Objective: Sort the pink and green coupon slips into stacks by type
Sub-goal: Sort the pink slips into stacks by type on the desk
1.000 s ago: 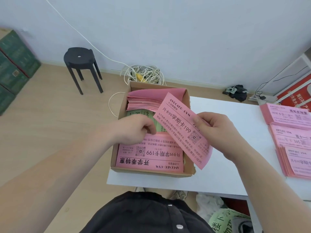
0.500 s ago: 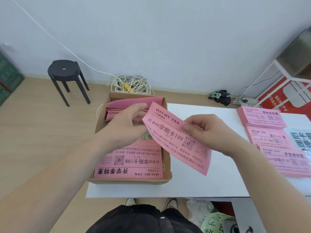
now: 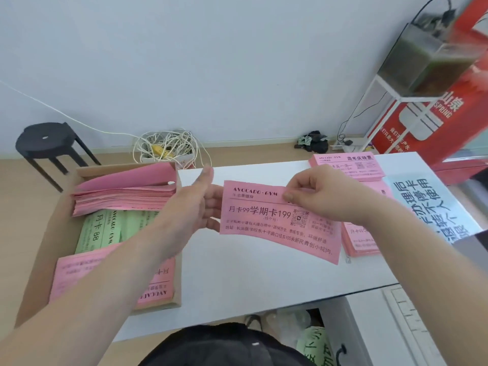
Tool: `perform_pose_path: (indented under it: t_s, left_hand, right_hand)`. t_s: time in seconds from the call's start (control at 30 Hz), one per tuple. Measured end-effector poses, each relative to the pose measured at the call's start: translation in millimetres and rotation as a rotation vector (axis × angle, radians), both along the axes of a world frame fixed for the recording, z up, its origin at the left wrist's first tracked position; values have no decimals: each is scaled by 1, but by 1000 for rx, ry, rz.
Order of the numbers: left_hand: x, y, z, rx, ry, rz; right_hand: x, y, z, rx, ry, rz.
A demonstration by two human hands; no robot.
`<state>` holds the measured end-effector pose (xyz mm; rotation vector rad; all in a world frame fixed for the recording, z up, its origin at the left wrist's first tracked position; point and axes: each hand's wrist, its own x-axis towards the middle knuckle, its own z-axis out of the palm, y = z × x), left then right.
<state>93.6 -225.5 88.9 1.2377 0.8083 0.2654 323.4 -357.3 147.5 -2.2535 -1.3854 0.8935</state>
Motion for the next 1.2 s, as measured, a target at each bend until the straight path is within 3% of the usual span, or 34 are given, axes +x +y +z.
perform_pose_path:
  t_s: [0.17,0.3,0.47,0.57,0.7,0.93,1.2]
  left_hand:
    - [46,-24,-19,311,50,-47]
    - [76,-30,-34,319,126,79]
    - [101,-30,-58,224,172,149]
    - [122,-36,-59,153,160,177]
    - [140,-36,-66,140,209,139]
    - [128,-55,-105,184,525,-52]
    - [115,-64,-120,297,634,-23]
  right_hand:
    - [47,-17,-8,-40,-67,-7]
    - [84,-41,-33,-62,-101,-161]
    - [116,-75,-72,57,346,-429]
    - [123,-84,-88,105,459,-470]
    - [134,-88,-99,81,465,-517]
    - [115,-108,-123,-192,429,-453]
    - [59,-105,-145,-56,294,-470]
